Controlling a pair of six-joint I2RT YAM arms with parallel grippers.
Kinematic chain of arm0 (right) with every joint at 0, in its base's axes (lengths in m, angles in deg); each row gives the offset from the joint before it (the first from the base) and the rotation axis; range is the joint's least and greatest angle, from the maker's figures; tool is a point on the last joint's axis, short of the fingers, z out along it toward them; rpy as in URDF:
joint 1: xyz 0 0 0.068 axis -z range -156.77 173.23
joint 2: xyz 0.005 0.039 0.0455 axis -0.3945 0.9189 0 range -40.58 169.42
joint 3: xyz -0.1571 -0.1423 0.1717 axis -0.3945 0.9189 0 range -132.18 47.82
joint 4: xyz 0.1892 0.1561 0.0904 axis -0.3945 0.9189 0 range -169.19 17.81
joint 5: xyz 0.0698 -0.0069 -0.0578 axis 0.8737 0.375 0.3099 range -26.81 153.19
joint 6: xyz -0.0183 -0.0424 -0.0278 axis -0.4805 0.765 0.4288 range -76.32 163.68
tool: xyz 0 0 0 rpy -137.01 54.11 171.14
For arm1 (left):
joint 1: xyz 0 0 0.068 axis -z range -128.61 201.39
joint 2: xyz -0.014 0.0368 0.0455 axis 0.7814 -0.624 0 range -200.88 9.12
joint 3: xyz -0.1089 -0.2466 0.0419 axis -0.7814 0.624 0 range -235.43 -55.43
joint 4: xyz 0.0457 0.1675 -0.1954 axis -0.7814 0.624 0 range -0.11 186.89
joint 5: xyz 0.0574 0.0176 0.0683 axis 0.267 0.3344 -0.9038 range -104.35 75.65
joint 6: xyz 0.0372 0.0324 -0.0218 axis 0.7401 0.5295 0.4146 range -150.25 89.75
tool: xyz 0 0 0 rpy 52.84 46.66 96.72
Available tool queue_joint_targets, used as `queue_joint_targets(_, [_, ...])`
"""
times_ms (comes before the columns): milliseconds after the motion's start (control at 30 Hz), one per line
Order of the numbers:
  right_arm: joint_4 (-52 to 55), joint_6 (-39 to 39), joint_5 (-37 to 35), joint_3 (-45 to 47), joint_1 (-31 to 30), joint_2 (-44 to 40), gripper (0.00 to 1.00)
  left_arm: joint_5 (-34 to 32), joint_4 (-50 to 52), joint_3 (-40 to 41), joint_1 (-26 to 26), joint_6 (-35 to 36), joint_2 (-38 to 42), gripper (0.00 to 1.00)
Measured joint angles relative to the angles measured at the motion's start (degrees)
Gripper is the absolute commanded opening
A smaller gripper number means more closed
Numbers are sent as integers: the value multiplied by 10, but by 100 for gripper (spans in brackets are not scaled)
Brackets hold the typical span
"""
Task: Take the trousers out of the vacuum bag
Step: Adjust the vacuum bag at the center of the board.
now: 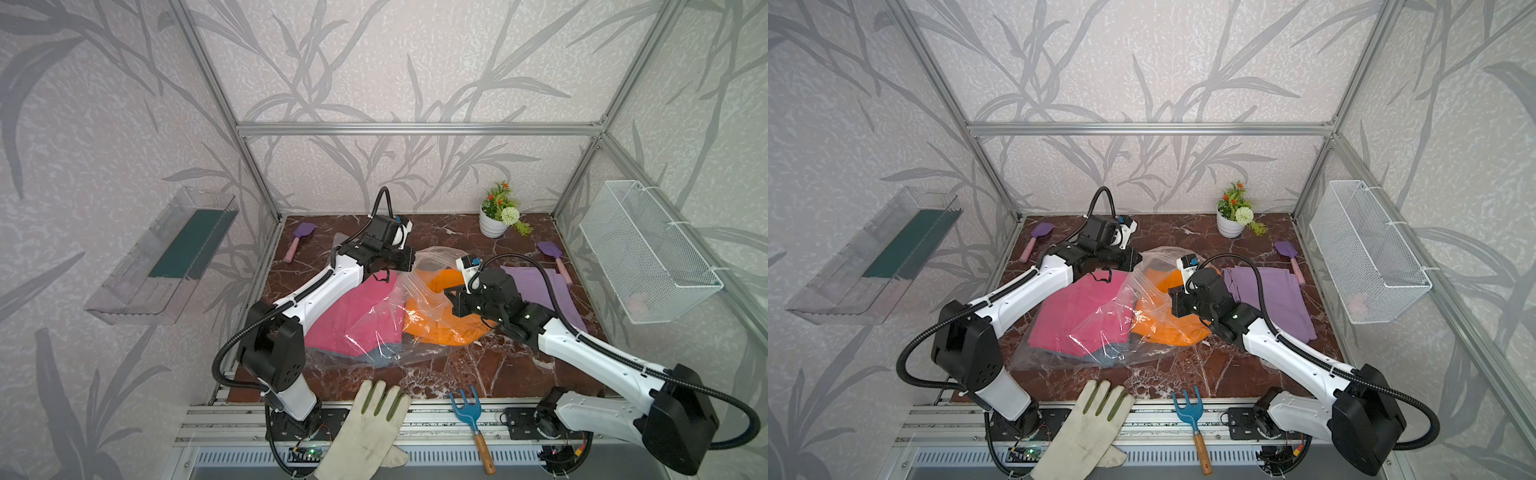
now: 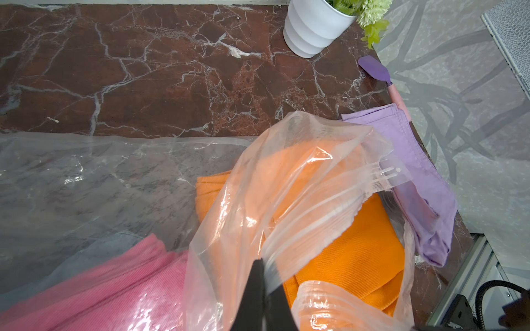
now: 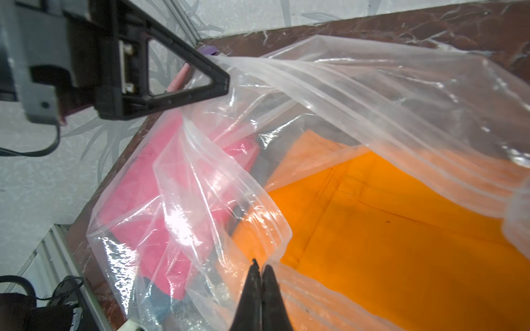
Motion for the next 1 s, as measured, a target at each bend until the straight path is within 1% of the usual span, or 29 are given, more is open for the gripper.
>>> queue_joint_targets(233, [-30,-6,24,-58,-41,60,0,-9,3,-3,-3,6,0,0])
queue_joint_targets(400, [-42,-3,39,-103,-59,92,0,-15,5,-7,-4,10,0,0])
queue_joint_targets(600, [-43,7,48,-132,-67,94,0,-20,6,-7,-5,12,0,0])
queue_joint_targets(767, [-42,12,41,-130,-68,92,0,-21,6,-7,-5,12,0,0])
queue_joint_targets(800, [-43,14,34,-125,-68,86,2,-21,6,-7,-5,12,0,0])
queue_joint_targets(867, [-40,18,16,-106,-69,66,9,-20,6,-7,-5,12,0,0])
queue_joint_targets(933, [-29,20,-7,-83,-68,35,18,-17,6,-7,-5,12,0,0])
queue_joint_targets(1000, [-21,19,-28,-58,-62,-5,24,-11,5,-7,-5,12,0,0])
